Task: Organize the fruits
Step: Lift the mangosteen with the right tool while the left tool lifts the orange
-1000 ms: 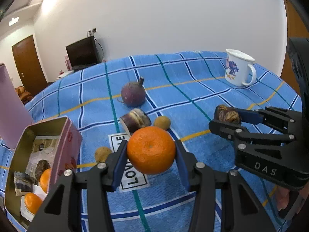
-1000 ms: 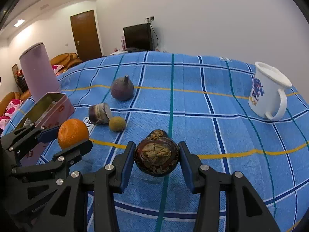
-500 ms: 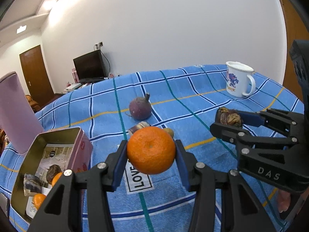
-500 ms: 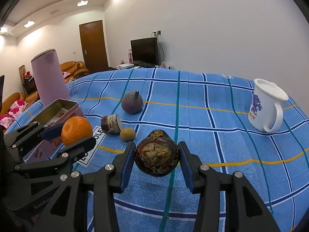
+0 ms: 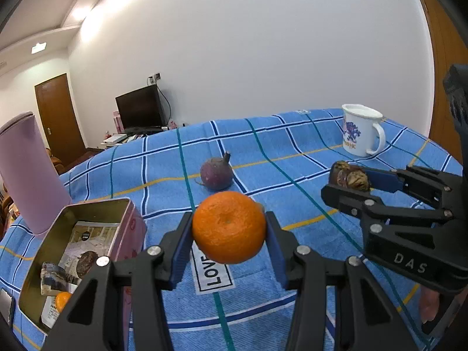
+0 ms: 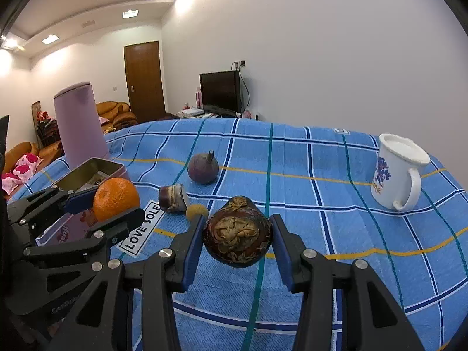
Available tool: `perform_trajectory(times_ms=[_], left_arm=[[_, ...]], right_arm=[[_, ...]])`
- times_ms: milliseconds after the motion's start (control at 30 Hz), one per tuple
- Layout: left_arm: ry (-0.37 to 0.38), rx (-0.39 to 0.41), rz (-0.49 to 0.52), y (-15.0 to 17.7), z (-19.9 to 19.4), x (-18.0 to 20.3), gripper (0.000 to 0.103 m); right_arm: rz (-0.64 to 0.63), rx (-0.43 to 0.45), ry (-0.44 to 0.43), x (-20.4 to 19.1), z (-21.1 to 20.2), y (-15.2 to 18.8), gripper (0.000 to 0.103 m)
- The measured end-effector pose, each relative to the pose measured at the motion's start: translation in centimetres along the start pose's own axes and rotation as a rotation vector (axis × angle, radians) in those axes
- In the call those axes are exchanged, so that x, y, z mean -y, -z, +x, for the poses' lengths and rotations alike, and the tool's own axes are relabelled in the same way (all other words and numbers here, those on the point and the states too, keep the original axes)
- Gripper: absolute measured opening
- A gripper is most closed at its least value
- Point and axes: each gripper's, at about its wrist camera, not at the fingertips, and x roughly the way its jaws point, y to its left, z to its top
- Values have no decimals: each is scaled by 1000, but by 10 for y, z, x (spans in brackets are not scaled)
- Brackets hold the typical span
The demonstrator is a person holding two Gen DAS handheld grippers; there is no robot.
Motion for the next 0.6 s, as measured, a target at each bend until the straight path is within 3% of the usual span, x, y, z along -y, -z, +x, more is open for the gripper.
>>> perform_trajectory(times_ms=[600], left_arm=[[-17, 66, -33, 2, -13, -7, 49]], right_arm=[[-19, 75, 5, -3, -13, 2, 47]])
